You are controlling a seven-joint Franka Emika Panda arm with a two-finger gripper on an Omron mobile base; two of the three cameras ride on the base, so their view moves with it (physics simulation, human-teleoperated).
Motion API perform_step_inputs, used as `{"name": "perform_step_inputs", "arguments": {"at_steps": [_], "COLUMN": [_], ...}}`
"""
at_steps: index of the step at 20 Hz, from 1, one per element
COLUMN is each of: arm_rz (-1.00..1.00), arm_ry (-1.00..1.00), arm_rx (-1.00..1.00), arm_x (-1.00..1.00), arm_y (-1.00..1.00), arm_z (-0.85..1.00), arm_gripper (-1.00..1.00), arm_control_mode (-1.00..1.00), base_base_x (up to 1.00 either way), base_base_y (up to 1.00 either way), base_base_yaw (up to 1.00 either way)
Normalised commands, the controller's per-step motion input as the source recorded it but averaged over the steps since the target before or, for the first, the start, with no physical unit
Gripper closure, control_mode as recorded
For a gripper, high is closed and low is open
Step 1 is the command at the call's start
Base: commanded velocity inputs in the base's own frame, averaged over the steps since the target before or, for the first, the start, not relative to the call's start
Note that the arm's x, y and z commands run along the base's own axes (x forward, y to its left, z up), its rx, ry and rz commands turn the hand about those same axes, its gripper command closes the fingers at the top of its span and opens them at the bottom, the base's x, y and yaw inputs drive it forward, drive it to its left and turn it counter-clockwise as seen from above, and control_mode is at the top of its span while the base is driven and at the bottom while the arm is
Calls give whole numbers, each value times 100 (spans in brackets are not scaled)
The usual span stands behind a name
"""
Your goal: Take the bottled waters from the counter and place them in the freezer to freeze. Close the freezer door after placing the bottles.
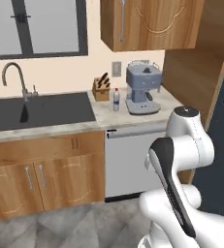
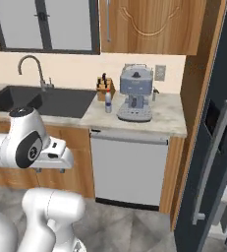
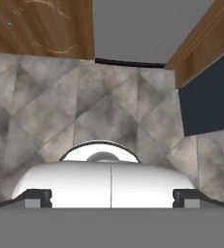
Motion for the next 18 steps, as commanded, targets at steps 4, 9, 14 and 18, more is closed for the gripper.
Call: {"name": "perform_step_inputs", "arguments": {"at_steps": [4, 9, 14, 18], "arm_rz": [0, 0, 0, 0], "arm_ry": [0, 0, 0, 0], "arm_rx": [0, 0, 0, 0], "arm_x": [0, 0, 0, 0], "arm_y": [0, 0, 0, 0], "arm_z": [0, 0, 0, 0], "arm_gripper": [-100, -100, -100, -100], "arm_control_mode": [100, 100, 100, 100], "base_base_x": [68, 66, 72, 63], "base_base_y": [100, 73, 37, 61], "base_base_yaw": [-37, -25, -16, -11]}}
